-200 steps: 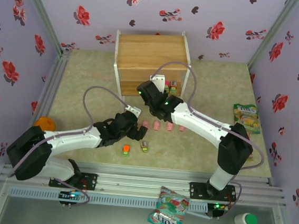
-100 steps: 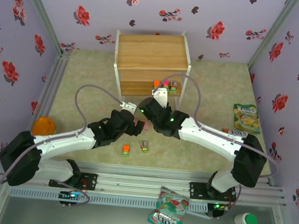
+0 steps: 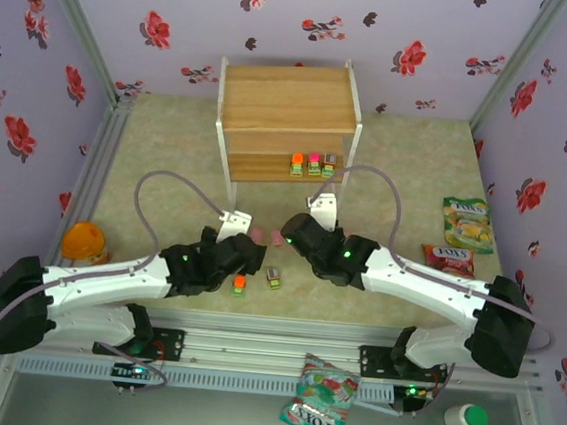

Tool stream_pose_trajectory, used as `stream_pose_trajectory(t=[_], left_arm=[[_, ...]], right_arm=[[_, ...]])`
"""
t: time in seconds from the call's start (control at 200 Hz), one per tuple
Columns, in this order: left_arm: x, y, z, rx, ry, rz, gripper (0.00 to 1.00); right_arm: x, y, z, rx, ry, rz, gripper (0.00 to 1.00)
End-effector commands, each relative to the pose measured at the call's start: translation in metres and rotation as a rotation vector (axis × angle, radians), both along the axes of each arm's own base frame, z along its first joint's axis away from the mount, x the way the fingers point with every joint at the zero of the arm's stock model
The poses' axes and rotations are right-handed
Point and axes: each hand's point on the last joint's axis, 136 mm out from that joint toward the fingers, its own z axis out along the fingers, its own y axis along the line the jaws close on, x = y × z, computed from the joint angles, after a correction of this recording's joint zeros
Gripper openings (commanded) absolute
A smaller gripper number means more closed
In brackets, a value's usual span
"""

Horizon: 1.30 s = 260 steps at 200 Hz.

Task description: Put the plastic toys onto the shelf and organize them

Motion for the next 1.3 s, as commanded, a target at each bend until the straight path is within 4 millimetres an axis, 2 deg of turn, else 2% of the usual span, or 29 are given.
stream_pose_trajectory(t=[0.0, 0.205, 0.39, 0.59, 0.725, 1.02, 1.295], left_arm=[[-0.007, 0.019, 0.005, -0.003, -0.004, 0.101, 0.93], [-0.028, 0.031, -0.011, 0.014, 0.047, 0.123, 0.92], [-0.051, 0.033, -0.024, 0.017, 0.088, 0.110, 0.91], [-0.065, 0.027, -0.053, 0.016, 0.187, 0.098, 0.91], [-0.073, 0.021, -0.064, 0.016, 0.215, 0.093, 0.91], [-0.083, 0.004, -0.079, 0.025, 0.254, 0.067, 0.90], [-0.085, 0.002, -0.090, 0.056, 0.277, 0.080, 0.78]], right_arm=[[-0.006, -0.008, 0.001, 0.028, 0.000, -0.015, 0.37], [-0.014, -0.013, -0.010, 0.022, 0.020, -0.010, 0.37], [-0.018, -0.022, -0.012, 0.026, 0.015, -0.017, 0.37], [-0.019, -0.024, -0.017, 0.027, 0.022, -0.019, 0.37], [-0.021, -0.027, -0.020, 0.029, 0.023, -0.021, 0.37], [-0.023, -0.031, -0.021, 0.040, 0.021, -0.025, 0.37], [-0.024, -0.035, -0.023, 0.039, 0.019, -0.029, 0.37]])
